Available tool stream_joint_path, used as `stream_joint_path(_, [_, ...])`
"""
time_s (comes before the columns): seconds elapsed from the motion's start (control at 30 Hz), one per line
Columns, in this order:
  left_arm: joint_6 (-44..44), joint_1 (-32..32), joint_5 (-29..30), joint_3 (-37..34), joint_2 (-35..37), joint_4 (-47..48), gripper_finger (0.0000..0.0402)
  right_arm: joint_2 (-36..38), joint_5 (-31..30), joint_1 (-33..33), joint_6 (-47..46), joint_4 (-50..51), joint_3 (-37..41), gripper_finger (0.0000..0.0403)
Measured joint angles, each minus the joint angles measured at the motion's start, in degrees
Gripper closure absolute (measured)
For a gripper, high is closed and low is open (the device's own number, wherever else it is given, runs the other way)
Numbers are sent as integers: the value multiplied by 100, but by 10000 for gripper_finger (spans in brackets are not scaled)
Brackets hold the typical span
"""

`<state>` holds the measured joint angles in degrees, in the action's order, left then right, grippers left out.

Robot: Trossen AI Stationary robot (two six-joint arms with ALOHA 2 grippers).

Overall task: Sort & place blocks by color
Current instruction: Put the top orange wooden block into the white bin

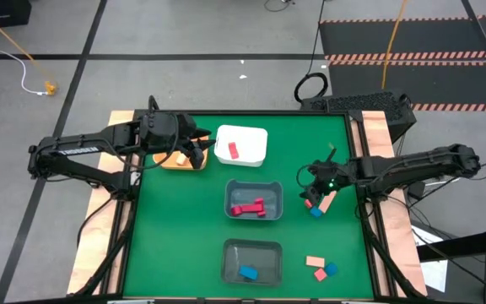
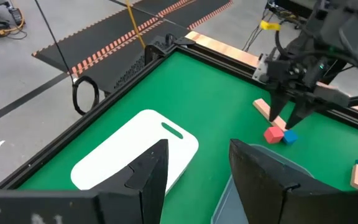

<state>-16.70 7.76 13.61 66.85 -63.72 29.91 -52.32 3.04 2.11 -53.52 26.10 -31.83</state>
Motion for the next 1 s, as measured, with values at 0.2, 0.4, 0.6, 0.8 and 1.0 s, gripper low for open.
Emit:
stream_joint_path(0.2, [-1, 168, 7, 0, 0, 0, 231, -247, -351, 213, -379, 502, 0, 195])
stream_joint_path(0.4, [-1, 286, 7, 0, 0, 0, 231, -571, -467, 215, -572, 629, 0, 195])
stream_joint_path(0.6, [-32, 283, 5, 0, 0, 2, 231, -916, -440, 390, -581, 576, 0, 195])
stream_joint_path(0.8, [-34, 283, 4, -1, 0, 2, 231, -1109, -450, 592, -581, 404, 0, 195])
stream_joint_path(1.0, [-31, 283, 4, 0, 0, 2, 231, -1389, -467, 730, -576, 411, 0, 195])
